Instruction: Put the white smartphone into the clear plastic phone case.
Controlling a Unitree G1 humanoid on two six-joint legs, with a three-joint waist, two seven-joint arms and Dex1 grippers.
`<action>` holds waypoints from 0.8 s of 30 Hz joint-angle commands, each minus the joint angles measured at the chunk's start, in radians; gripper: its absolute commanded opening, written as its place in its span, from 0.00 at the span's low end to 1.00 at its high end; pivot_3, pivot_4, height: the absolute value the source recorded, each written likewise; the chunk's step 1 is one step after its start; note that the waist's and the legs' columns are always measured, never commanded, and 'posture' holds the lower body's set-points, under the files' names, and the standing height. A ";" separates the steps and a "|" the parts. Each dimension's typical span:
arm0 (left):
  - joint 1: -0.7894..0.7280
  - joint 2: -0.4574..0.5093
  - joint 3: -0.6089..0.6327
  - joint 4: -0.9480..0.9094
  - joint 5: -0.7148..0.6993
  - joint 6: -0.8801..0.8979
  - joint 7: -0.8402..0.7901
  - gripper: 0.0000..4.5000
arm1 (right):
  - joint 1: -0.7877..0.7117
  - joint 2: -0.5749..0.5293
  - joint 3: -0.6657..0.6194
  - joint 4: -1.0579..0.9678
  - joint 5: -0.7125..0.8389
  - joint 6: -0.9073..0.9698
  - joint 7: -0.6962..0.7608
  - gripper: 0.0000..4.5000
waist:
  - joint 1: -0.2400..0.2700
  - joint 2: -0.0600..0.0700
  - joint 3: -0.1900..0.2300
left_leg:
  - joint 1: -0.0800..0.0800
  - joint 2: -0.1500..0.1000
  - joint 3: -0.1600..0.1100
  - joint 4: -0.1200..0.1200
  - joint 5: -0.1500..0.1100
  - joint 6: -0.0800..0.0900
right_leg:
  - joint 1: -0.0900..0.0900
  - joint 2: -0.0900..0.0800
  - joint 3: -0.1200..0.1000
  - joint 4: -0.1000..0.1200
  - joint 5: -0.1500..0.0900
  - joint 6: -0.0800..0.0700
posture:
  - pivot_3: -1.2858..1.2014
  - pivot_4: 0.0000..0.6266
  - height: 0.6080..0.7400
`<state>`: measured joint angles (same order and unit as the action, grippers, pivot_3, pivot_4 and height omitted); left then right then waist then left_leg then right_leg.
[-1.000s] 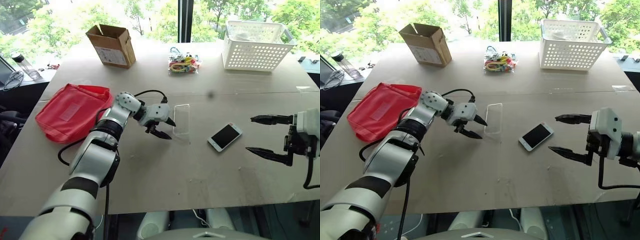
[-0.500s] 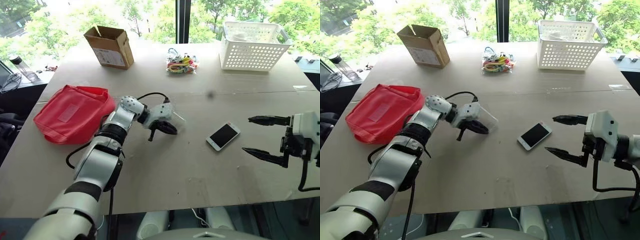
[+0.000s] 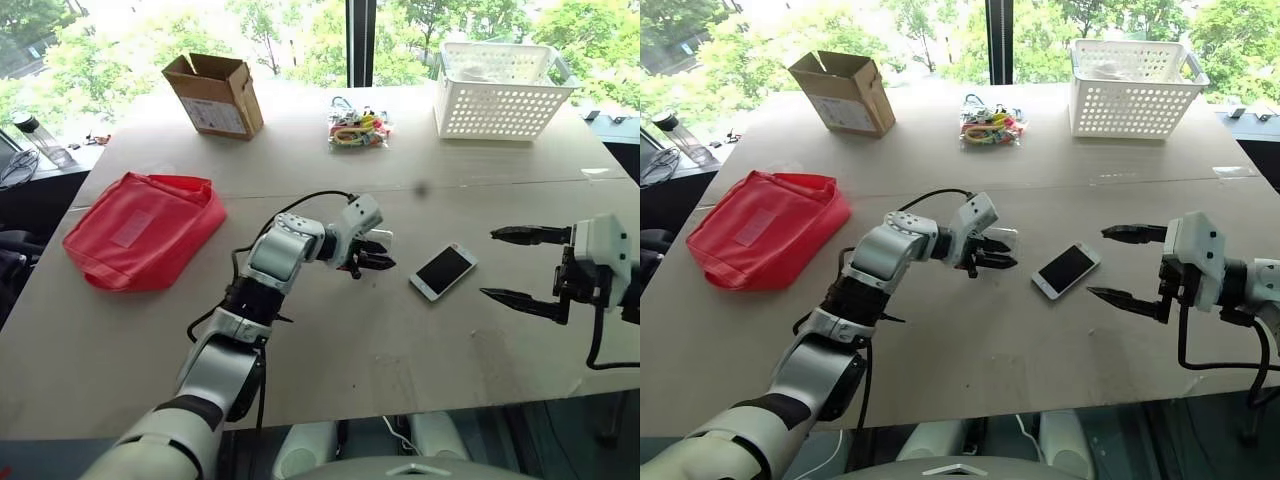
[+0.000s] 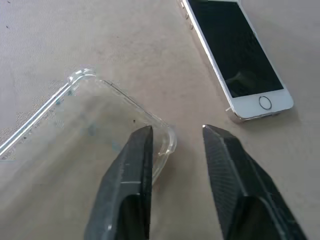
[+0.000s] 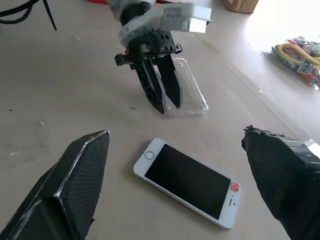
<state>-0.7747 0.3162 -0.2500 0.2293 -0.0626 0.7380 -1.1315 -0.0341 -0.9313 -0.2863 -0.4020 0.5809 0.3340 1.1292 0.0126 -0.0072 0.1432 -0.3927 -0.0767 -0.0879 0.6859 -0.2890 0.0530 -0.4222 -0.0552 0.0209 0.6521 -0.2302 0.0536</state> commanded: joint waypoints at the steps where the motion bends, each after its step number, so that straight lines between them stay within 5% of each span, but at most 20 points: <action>1: 0.015 0.134 -0.011 -0.018 0.013 -0.303 -0.109 0.46 | -0.010 0.005 -0.011 0.001 -0.006 -0.026 0.000 1.00 | -0.002 0.000 0.000 | 0.001 0.000 0.000 0.000 0.000 0.000 | 0.000 0.000 0.001 0.000 0.000 0.000 | 0.52 0.24 0.95; 5: -0.013 0.172 -0.069 0.148 0.084 -0.547 -0.108 0.46 | -0.006 0.013 0.000 -0.014 -0.009 -0.023 -0.010 1.00 | 0.010 0.001 -0.001 | 0.001 0.000 0.001 -0.001 0.000 0.000 | 0.001 -0.001 0.001 -0.002 0.000 0.000 | 0.52 0.24 0.95; 12: -0.041 0.130 -0.097 0.401 0.114 -0.688 -0.140 0.41 | 0.042 0.005 -0.037 -0.057 -0.005 0.001 -0.035 1.00 | 0.025 0.001 -0.001 | -0.002 -0.003 -0.002 0.000 0.000 0.000 | 0.001 -0.002 -0.002 -0.005 0.000 0.000 | 0.52 0.24 0.95; 17: 0.032 0.143 -0.071 0.208 0.072 -0.441 -0.129 0.04 | 0.089 0.007 -0.069 -0.092 -0.002 0.035 -0.077 1.00 | 0.014 0.001 -0.001 | -0.002 -0.003 -0.002 -0.001 0.000 0.000 | 0.000 -0.002 -0.002 -0.004 0.000 0.000 | 0.52 0.24 0.95; 24: 0.160 0.150 -0.061 -0.182 0.044 -0.159 -0.016 0.02 | 0.107 0.053 -0.069 -0.161 -0.015 0.095 -0.209 1.00 | 0.003 0.001 -0.001 | -0.002 -0.003 -0.002 -0.001 0.000 0.000 | 0.001 -0.002 -0.001 -0.003 0.000 0.000 | 0.52 0.24 0.95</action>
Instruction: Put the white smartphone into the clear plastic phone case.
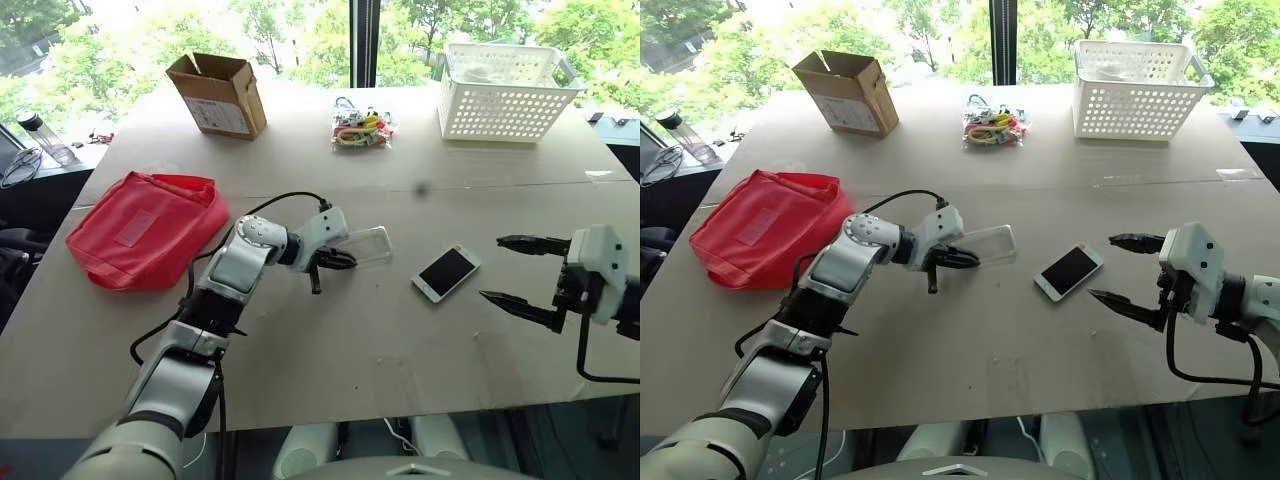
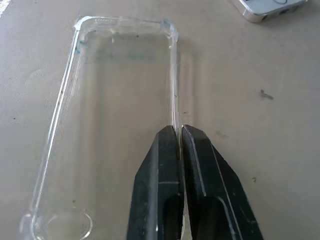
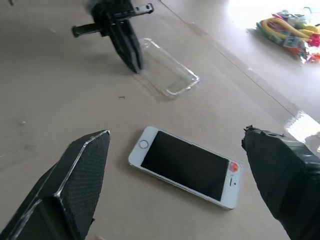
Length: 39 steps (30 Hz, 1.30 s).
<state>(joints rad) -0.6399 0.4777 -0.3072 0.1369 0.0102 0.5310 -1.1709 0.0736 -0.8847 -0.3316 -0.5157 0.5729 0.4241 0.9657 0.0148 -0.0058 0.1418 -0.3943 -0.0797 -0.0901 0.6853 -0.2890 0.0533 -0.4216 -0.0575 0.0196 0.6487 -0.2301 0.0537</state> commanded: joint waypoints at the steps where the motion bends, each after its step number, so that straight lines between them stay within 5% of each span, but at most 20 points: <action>1: 0.034 -0.013 -0.002 -0.101 -0.037 0.041 0.025 0.02 | -0.006 0.007 -0.011 -0.047 -0.030 0.003 -0.061 1.00 | 0.002 0.000 0.000 | 0.000 0.000 0.000 0.000 0.000 0.000 | 0.000 0.000 0.000 0.000 0.000 0.000 | 0.52 0.24 0.95; 5: 0.042 -0.014 0.007 -0.091 -0.078 -0.003 0.005 0.02 | -0.047 0.006 0.039 -0.020 -0.089 -0.014 -0.087 1.00 | 0.000 0.000 0.000 | 0.001 0.000 0.000 0.001 0.000 0.000 | 0.000 0.000 0.000 0.001 0.000 0.000 | 0.52 0.24 0.95; 13: 0.089 -0.013 0.126 -0.167 -0.198 -0.082 0.050 0.74 | -0.190 0.060 0.131 0.028 -0.085 0.212 -0.243 1.00 | -0.001 0.000 0.000 | 0.002 0.000 0.001 0.000 0.000 0.000 | 0.000 0.000 0.001 0.002 0.000 0.000 | 0.52 0.24 0.95; 18: 0.182 -0.012 0.200 -0.306 -0.284 -0.047 0.101 0.74 | -0.104 0.167 0.113 -0.136 -0.029 0.374 -0.404 1.00 | 0.002 0.000 0.000 | -0.001 0.000 0.000 -0.001 0.000 0.000 | -0.002 0.000 0.000 -0.001 0.000 0.000 | 0.52 0.24 0.95; 23: 0.272 -0.016 0.249 -0.378 -0.323 -0.070 0.169 0.74 | -0.086 0.192 0.301 -0.190 -0.197 0.267 -0.457 1.00 | -0.003 0.001 0.000 | 0.000 0.000 0.001 -0.001 0.000 0.000 | -0.001 0.000 0.002 0.000 0.000 0.000 | 0.52 0.24 0.95; 30: 0.334 0.006 0.231 -0.409 -0.310 -0.112 0.216 0.74 | -0.346 0.268 0.591 0.004 -0.379 0.294 -0.480 1.00 | -0.004 0.001 0.000 | 0.011 0.000 0.003 -0.002 0.000 0.000 | 0.006 0.001 0.003 0.004 0.000 0.000 | 0.52 0.24 0.95; 39: 0.369 0.037 0.239 -0.430 -0.317 -0.138 0.256 0.74 | -0.481 0.233 0.699 0.148 -0.506 0.341 -0.424 1.00 | -0.002 0.001 0.000 | 0.009 0.000 0.002 -0.005 0.000 0.000 | 0.006 0.000 0.003 -0.003 0.000 0.000 | 0.52 0.24 0.95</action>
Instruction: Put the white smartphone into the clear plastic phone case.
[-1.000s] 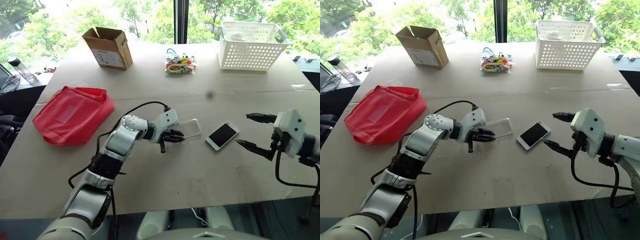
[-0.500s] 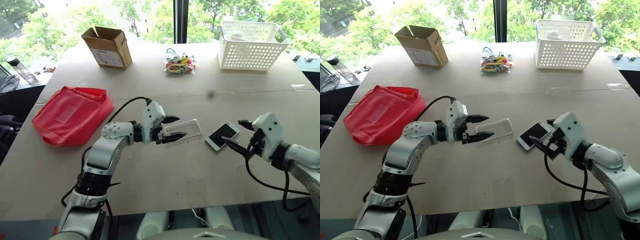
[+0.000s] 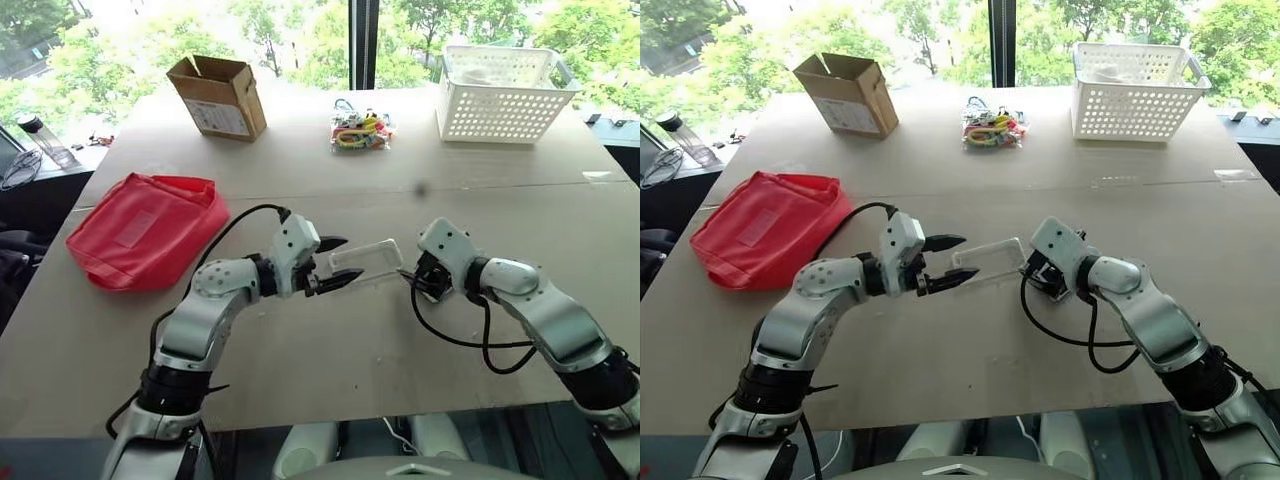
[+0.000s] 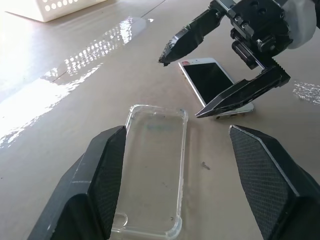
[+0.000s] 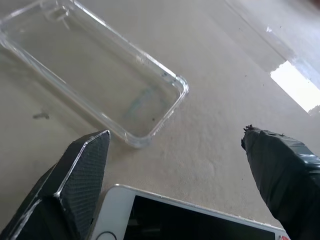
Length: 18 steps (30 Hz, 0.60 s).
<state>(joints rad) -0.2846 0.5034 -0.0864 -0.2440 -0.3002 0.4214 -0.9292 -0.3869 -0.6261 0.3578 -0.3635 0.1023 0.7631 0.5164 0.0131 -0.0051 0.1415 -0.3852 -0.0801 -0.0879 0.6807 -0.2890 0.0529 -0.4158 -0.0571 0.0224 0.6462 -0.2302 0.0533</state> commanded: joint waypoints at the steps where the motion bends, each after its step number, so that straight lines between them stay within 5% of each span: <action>1: 0.019 0.013 0.017 -0.052 -0.006 -0.031 0.018 0.74 | -0.022 -0.038 0.021 -0.001 -0.049 -0.001 0.038 1.00 | -0.001 0.000 0.000 | 0.000 0.000 0.000 -0.001 0.000 0.000 | 0.000 0.000 0.000 -0.001 0.000 0.000 | 0.52 0.24 0.95; 5: 0.027 0.009 0.006 -0.055 -0.005 -0.040 0.038 0.74 | -0.024 -0.073 0.046 -0.009 -0.067 0.015 0.090 1.00 | 0.002 0.000 0.000 | 0.000 0.000 -0.001 -0.002 0.000 0.000 | 0.000 0.000 0.000 -0.001 0.000 0.000 | 0.52 0.24 0.95; 13: 0.033 0.015 -0.020 -0.014 0.013 -0.089 0.029 0.74 | 0.199 -0.349 -0.082 -0.201 -0.092 0.046 0.165 1.00 | 0.013 0.000 -0.001 | 0.000 -0.001 -0.002 -0.002 0.000 0.000 | 0.002 -0.002 -0.003 -0.004 0.000 0.000 | 0.52 0.24 0.95; 18: 0.014 0.017 -0.030 0.007 -0.007 -0.103 0.001 0.74 | 0.319 -0.252 -0.269 -0.268 -0.050 0.152 0.065 1.00 | 0.013 -0.001 -0.001 | 0.001 -0.001 -0.003 -0.002 0.000 0.000 | 0.003 -0.002 -0.002 -0.004 0.000 0.000 | 0.52 0.24 0.95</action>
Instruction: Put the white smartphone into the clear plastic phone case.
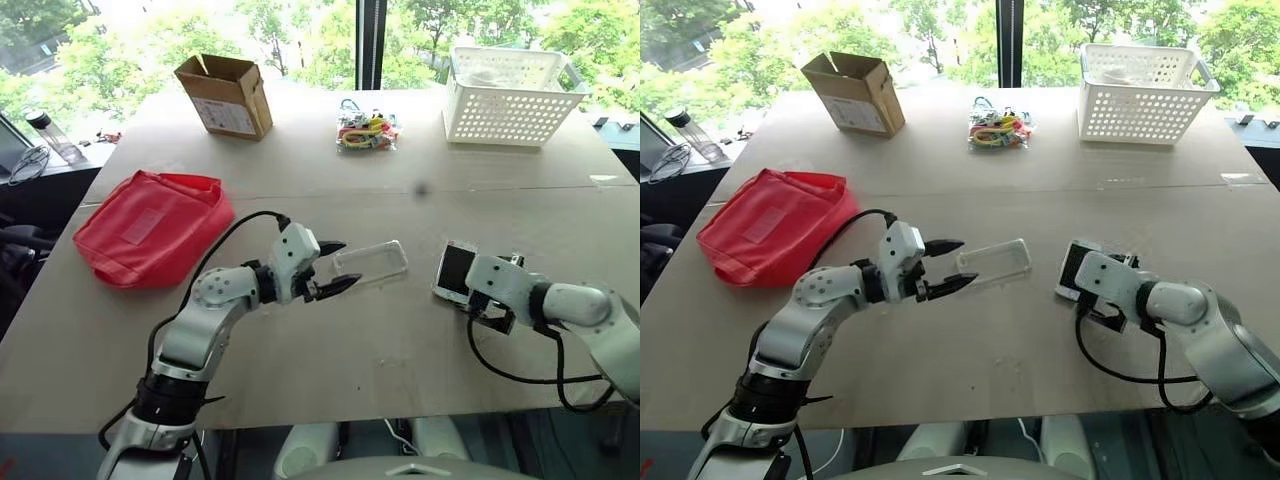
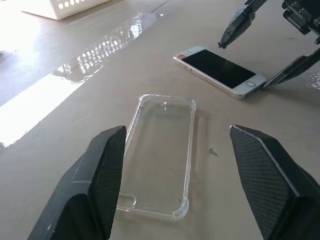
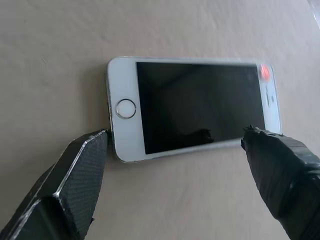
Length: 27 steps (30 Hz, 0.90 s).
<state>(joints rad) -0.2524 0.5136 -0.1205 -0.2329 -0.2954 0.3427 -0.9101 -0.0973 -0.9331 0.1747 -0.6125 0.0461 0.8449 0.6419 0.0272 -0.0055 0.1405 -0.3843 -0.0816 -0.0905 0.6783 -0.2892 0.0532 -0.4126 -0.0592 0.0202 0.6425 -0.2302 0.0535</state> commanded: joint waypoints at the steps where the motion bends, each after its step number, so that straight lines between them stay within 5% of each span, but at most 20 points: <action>1: -0.024 0.007 0.003 -0.001 -0.014 -0.024 -0.022 0.74 | 0.033 0.096 -0.112 -0.028 0.018 0.095 -0.081 1.00 | -0.002 0.000 0.000 | 0.000 0.000 0.000 0.000 0.000 0.000 | 0.000 0.000 0.000 0.000 0.000 0.000 | 0.52 0.24 0.95; 5: -0.044 0.012 0.001 0.014 -0.014 -0.025 -0.039 0.74 | -0.042 0.347 -0.221 -0.074 0.143 0.219 -0.138 1.00 | -0.017 0.001 0.001 | 0.001 0.000 0.000 0.000 0.000 0.000 | 0.000 0.001 0.000 0.002 0.000 0.000 | 0.52 0.24 0.95; 11: -0.073 0.013 -0.005 0.026 -0.011 -0.016 -0.053 0.74 | -0.104 0.457 -0.100 -0.006 0.036 0.191 -0.304 1.00 | -0.013 0.001 0.001 | 0.001 0.000 0.001 -0.002 0.000 0.000 | -0.001 0.001 0.001 0.002 0.000 0.000 | 0.52 0.24 0.95; 18: -0.069 0.018 -0.007 0.007 -0.009 0.003 -0.043 0.74 | -0.107 0.459 0.016 0.063 -0.040 0.147 -0.354 1.00 | -0.014 0.001 0.001 | 0.001 0.000 0.002 -0.003 0.000 0.000 | -0.003 0.001 0.002 0.001 0.000 0.000 | 0.52 0.24 0.95; 27: -0.046 0.018 0.001 -0.027 -0.017 0.020 -0.023 0.74 | -0.073 0.492 -0.101 0.098 -0.043 0.212 -0.413 1.00 | -0.012 0.001 0.001 | 0.001 0.000 0.001 -0.003 0.000 0.000 | -0.002 0.001 0.001 0.001 0.000 0.000 | 0.52 0.24 0.95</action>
<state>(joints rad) -0.3011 0.5244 -0.1282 -0.2148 -0.2986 0.3651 -0.9357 -0.1866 -0.4383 0.1327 -0.5331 0.0143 1.0237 0.2566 0.0153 -0.0044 0.1410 -0.3828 -0.0818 -0.0894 0.6752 -0.2889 0.0529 -0.4146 -0.0583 0.0216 0.6433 -0.2302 0.0534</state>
